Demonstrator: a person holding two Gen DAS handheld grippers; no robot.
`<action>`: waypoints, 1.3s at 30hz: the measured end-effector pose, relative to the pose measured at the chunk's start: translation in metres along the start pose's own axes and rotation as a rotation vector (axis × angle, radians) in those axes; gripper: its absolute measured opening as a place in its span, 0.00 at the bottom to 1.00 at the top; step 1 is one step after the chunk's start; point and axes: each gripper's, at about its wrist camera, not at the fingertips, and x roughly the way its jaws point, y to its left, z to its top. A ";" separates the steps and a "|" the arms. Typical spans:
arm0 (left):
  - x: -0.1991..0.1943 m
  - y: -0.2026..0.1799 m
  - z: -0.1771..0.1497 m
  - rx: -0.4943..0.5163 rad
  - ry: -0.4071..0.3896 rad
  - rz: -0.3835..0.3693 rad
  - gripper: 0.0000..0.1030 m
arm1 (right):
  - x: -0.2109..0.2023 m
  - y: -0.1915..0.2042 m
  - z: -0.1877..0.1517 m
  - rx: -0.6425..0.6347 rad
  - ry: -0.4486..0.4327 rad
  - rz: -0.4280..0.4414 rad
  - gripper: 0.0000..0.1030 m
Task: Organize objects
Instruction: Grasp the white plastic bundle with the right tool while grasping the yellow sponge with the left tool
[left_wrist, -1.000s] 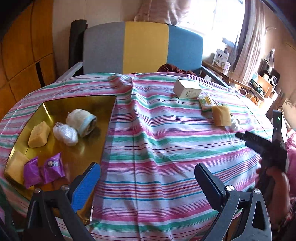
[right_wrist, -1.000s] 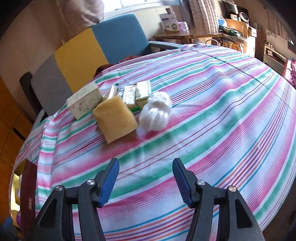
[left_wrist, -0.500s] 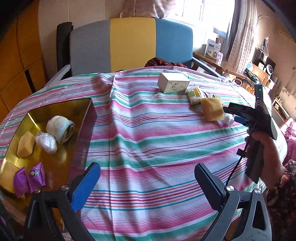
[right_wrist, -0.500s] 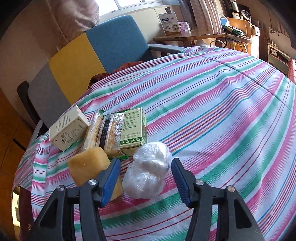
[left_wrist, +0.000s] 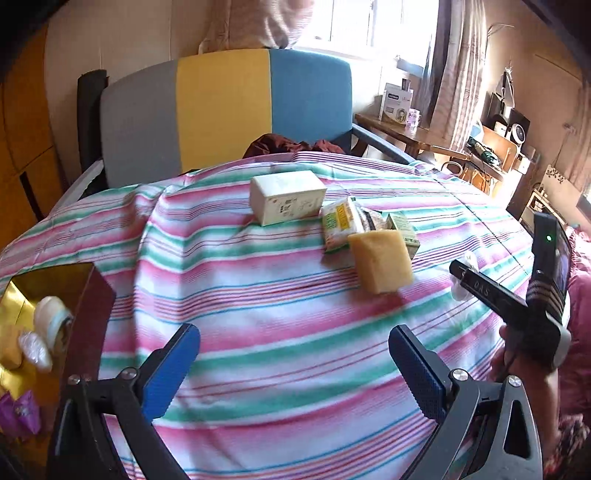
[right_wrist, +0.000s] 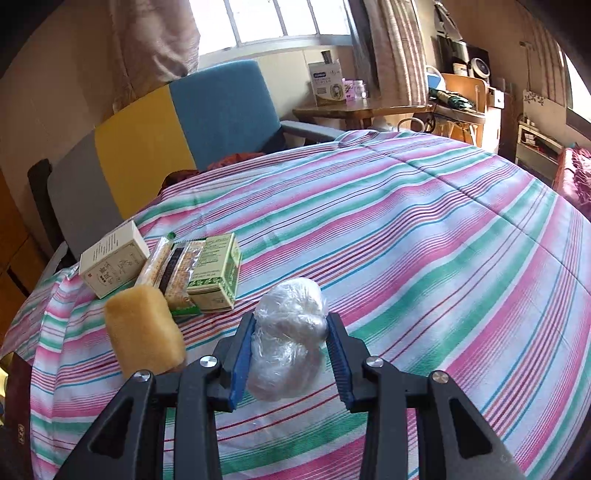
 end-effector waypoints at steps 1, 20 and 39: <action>0.007 -0.007 0.006 0.006 0.001 -0.014 1.00 | 0.001 -0.002 0.000 0.010 -0.017 -0.009 0.37; 0.125 -0.077 0.056 -0.011 0.025 -0.040 0.97 | -0.003 -0.005 -0.007 0.025 -0.123 -0.065 0.37; 0.117 -0.072 0.037 0.044 -0.090 -0.060 0.57 | -0.012 0.015 -0.009 -0.083 -0.156 -0.049 0.37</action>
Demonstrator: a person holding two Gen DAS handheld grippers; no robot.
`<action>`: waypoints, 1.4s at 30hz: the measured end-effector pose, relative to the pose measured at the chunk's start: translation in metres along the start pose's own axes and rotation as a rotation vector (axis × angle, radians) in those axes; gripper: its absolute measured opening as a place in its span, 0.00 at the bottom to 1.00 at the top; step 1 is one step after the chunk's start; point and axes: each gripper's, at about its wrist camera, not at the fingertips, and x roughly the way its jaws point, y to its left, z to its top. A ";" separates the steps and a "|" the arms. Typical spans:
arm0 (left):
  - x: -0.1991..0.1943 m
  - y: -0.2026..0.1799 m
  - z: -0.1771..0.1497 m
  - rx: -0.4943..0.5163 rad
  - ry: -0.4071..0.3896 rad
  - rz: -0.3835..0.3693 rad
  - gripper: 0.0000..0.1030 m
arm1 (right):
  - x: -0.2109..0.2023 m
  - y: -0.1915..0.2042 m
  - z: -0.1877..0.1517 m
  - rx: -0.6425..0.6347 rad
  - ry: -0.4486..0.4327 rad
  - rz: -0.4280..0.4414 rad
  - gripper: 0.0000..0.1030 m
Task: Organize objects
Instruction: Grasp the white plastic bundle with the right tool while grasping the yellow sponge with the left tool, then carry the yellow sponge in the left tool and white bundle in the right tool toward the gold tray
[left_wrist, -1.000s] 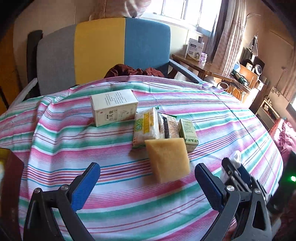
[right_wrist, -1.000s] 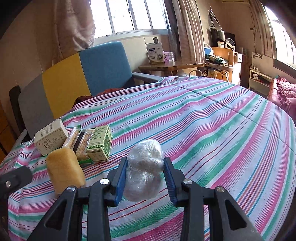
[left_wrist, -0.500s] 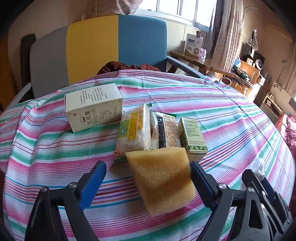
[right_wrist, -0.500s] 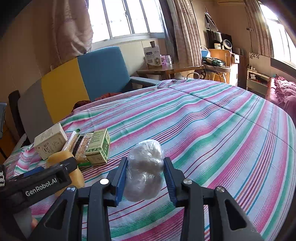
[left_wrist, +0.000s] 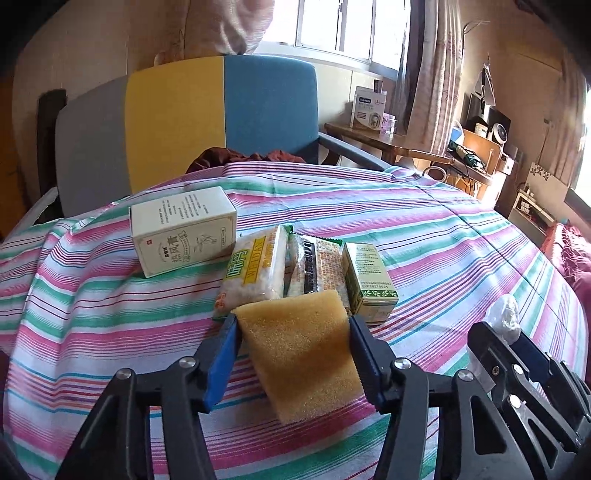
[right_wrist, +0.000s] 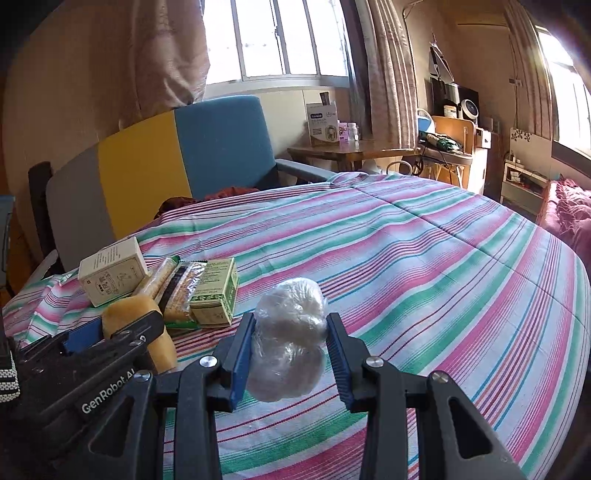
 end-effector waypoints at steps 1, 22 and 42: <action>-0.002 0.001 -0.001 -0.003 -0.005 0.000 0.57 | -0.003 0.002 -0.001 -0.009 0.001 0.000 0.37; -0.064 0.032 -0.039 0.001 -0.021 -0.030 0.55 | -0.038 0.013 -0.024 0.005 0.099 0.021 0.37; -0.163 0.092 -0.051 -0.047 -0.102 -0.027 0.55 | -0.059 0.053 -0.045 -0.003 0.170 0.111 0.37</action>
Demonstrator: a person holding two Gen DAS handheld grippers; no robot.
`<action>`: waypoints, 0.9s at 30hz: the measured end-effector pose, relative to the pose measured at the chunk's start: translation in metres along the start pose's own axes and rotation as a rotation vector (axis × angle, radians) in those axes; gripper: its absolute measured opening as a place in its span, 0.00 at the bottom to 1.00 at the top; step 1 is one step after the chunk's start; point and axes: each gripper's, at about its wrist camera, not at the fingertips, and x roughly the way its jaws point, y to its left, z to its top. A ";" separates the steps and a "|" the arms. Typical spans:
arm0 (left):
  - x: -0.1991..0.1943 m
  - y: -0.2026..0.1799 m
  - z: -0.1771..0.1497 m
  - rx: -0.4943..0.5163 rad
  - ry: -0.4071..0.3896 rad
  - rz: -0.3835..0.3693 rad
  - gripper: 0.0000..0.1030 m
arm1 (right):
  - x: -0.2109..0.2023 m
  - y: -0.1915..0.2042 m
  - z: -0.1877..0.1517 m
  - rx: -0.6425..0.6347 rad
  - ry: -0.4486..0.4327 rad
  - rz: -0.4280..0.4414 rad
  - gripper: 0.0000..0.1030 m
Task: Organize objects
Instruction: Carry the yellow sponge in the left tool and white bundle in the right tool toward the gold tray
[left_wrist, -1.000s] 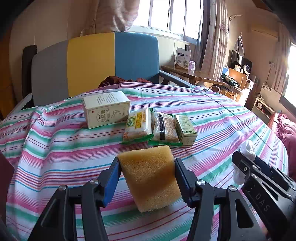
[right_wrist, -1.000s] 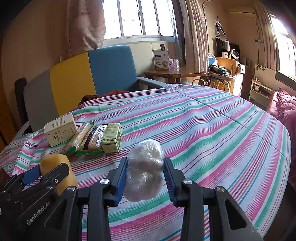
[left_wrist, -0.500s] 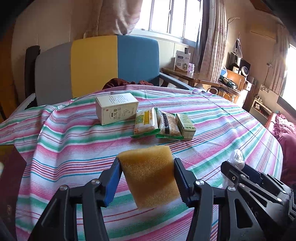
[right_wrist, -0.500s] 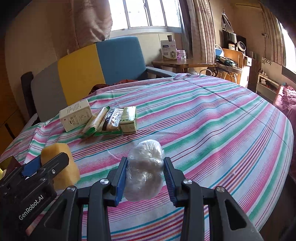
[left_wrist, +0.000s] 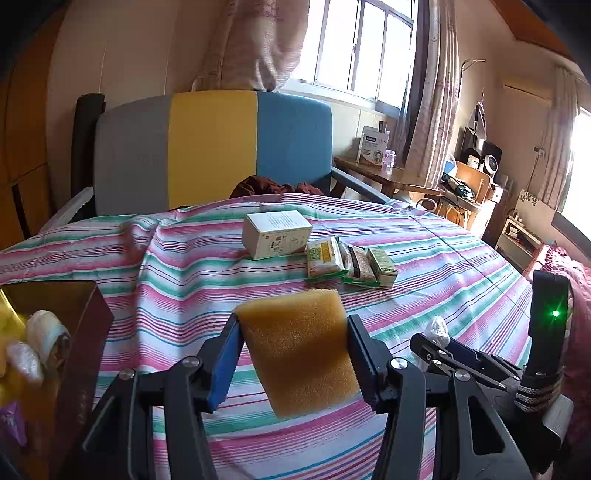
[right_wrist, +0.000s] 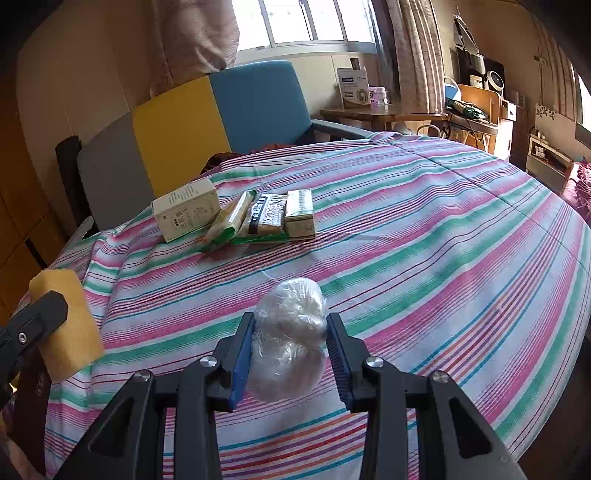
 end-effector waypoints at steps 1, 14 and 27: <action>-0.005 0.004 -0.001 -0.002 -0.002 0.006 0.55 | 0.000 0.005 -0.001 -0.011 0.001 0.005 0.37; -0.048 0.062 -0.002 -0.090 -0.039 0.078 0.55 | -0.013 0.045 -0.005 -0.079 0.001 0.068 0.37; -0.092 0.140 -0.018 -0.226 -0.053 0.196 0.55 | -0.013 0.088 -0.020 -0.120 0.041 0.146 0.37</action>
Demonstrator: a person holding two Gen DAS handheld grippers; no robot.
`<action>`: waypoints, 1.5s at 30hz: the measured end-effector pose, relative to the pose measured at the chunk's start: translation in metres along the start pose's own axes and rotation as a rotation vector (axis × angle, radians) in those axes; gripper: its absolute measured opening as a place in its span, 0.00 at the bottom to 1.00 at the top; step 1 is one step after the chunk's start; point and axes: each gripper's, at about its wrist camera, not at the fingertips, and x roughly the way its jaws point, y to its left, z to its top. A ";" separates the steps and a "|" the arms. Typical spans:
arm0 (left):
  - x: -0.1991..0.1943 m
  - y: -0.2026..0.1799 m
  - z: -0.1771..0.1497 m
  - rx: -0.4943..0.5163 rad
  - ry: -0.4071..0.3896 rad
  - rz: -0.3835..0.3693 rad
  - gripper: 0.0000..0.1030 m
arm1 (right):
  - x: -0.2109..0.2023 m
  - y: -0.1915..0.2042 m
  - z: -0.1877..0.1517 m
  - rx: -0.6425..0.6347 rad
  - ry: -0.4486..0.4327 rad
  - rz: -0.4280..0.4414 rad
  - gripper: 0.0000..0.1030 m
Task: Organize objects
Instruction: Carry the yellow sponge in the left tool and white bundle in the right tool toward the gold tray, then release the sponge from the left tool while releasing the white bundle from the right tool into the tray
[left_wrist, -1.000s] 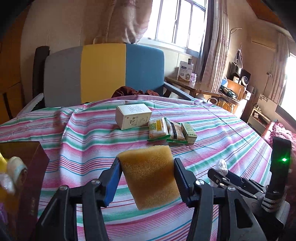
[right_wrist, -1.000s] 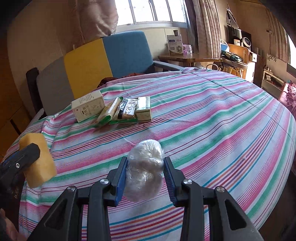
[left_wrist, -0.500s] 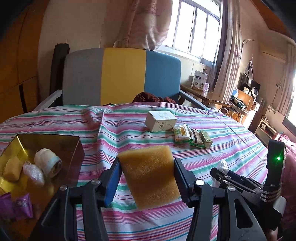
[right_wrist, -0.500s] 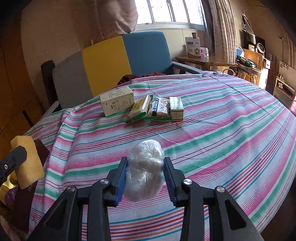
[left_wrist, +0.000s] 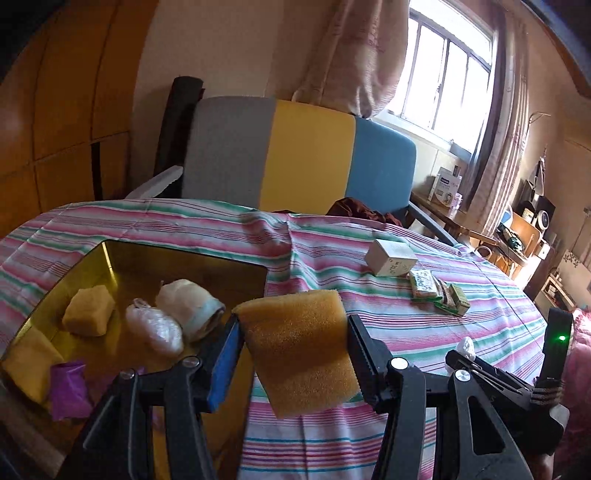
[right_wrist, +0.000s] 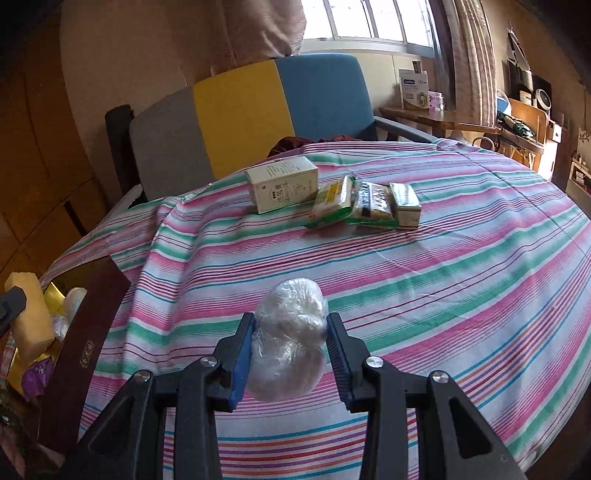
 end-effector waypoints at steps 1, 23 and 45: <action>-0.003 0.009 0.000 -0.012 0.000 0.010 0.55 | 0.000 0.006 0.000 -0.007 0.000 0.014 0.37; -0.034 0.126 -0.024 -0.147 0.093 0.066 0.56 | -0.021 0.144 -0.017 -0.218 0.008 0.269 0.37; -0.058 0.109 -0.051 -0.045 0.041 0.143 0.99 | -0.024 0.183 -0.016 -0.296 0.036 0.319 0.37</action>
